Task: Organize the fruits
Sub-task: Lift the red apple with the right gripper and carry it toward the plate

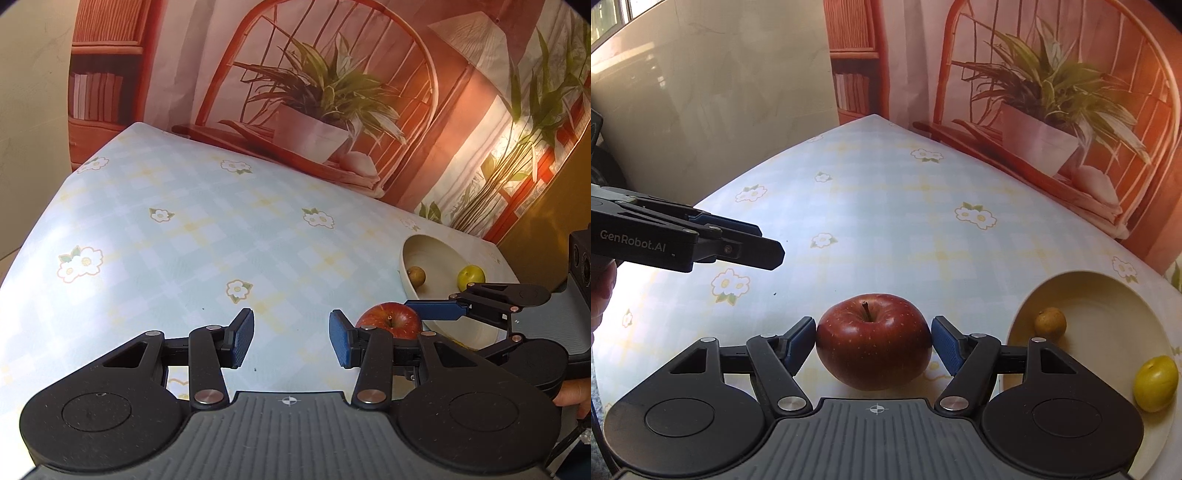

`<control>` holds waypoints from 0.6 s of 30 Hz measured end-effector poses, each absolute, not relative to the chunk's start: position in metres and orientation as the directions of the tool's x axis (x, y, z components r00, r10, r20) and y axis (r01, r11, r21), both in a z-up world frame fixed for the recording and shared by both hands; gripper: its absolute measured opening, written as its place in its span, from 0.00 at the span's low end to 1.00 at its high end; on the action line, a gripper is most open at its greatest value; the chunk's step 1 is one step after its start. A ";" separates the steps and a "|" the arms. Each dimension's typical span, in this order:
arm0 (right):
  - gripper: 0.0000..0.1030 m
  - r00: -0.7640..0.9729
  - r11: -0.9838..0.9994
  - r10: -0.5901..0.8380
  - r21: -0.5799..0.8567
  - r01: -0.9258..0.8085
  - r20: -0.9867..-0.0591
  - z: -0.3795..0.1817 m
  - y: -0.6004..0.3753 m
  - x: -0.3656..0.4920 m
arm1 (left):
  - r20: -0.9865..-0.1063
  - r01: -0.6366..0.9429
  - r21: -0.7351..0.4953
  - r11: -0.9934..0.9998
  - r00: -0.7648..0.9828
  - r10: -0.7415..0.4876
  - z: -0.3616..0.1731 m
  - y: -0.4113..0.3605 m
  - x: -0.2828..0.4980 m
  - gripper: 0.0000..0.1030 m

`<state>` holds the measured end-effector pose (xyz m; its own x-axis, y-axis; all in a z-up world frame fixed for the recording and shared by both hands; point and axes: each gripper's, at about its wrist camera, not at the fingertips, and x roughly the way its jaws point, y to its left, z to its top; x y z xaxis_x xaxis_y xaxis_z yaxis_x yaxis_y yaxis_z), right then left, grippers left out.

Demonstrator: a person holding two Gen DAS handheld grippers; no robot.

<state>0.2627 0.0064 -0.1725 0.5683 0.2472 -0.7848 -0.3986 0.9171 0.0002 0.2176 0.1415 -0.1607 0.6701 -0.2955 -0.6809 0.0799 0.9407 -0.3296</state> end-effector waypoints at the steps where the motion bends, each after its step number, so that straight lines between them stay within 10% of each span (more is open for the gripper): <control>1: 0.63 0.573 0.919 0.250 0.005 -0.395 -0.780 -0.173 0.005 0.261 | -0.681 0.083 -0.340 0.937 0.665 -0.306 -0.162 0.139 0.219 0.46; 18: 0.63 0.605 0.924 0.274 0.030 -0.382 -0.747 -0.174 -0.005 0.236 | -0.678 0.181 -0.439 0.880 0.575 -0.457 -0.175 0.091 0.238 0.45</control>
